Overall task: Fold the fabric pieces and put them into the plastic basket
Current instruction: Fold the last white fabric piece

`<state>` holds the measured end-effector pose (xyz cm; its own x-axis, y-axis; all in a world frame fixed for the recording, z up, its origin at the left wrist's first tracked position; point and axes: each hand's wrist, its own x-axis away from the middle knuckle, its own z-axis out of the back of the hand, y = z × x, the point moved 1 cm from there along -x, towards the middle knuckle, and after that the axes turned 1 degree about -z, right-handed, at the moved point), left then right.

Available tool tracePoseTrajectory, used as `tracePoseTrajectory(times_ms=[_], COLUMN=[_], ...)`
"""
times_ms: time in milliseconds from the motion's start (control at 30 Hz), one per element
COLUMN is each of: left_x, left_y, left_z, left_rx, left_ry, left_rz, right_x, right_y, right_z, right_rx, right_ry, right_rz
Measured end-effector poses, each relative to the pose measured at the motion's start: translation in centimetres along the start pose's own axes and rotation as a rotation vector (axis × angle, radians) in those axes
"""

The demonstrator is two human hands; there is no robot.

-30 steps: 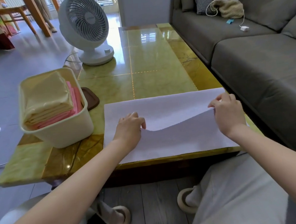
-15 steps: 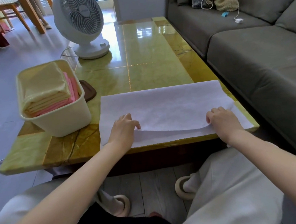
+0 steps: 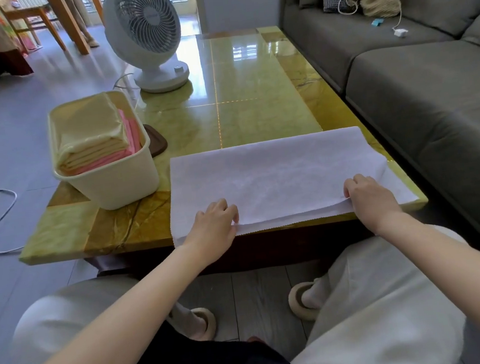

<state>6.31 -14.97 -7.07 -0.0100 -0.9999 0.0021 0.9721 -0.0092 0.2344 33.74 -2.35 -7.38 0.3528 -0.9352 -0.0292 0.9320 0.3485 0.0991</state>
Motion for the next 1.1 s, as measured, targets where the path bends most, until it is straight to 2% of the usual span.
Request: tracePoseTrajectory(times_ms=[133, 367, 467, 600, 700, 800, 867, 933, 1100], left_x=[-0.3, -2.5, -2.0, -1.2, -0.9, -0.9, -1.2, -1.4, -1.8], left_y=[0.0, -1.3, -0.9, -1.0, -1.1, -1.0, -0.9, -0.8, -0.4], left_z=[-0.3, 1.2, 0.9, 0.6, 0.0, -0.2, -0.1, 0.0, 0.5], left_rx=[-0.066, -0.163, -0.142, -0.243, -0.408, -0.474, -0.473, -0.430, -0.166], left_ry=[0.003, 0.075, 0.064, 0.034, 0.023, 0.029, 0.020, -0.008, 0.000], left_rz=[-0.038, 0.066, -0.012, -0.091, -0.118, -0.123, -0.158, -0.190, -0.105], right_x=[0.1, -1.2, -1.5, -1.4, -1.0, -0.7, -0.7, -0.6, -0.1], right_y=[0.0, -2.2, -2.8, -2.1, -1.6, -1.5, -1.3, -1.0, 0.9], right_z=[-0.1, -0.5, -0.6, -0.8, -0.8, -0.2, 0.2, 0.4, 0.1], right_rx=[-0.025, -0.128, -0.119, -0.127, -0.180, -0.185, -0.094, -0.031, 0.012], right_ry=[-0.001, 0.019, 0.025, 0.051, 0.109, 0.255, 0.357, 0.386, 0.280], right_rz=[-0.001, 0.001, 0.030, 0.066, 0.076, 0.106, 0.158, 0.177, 0.045])
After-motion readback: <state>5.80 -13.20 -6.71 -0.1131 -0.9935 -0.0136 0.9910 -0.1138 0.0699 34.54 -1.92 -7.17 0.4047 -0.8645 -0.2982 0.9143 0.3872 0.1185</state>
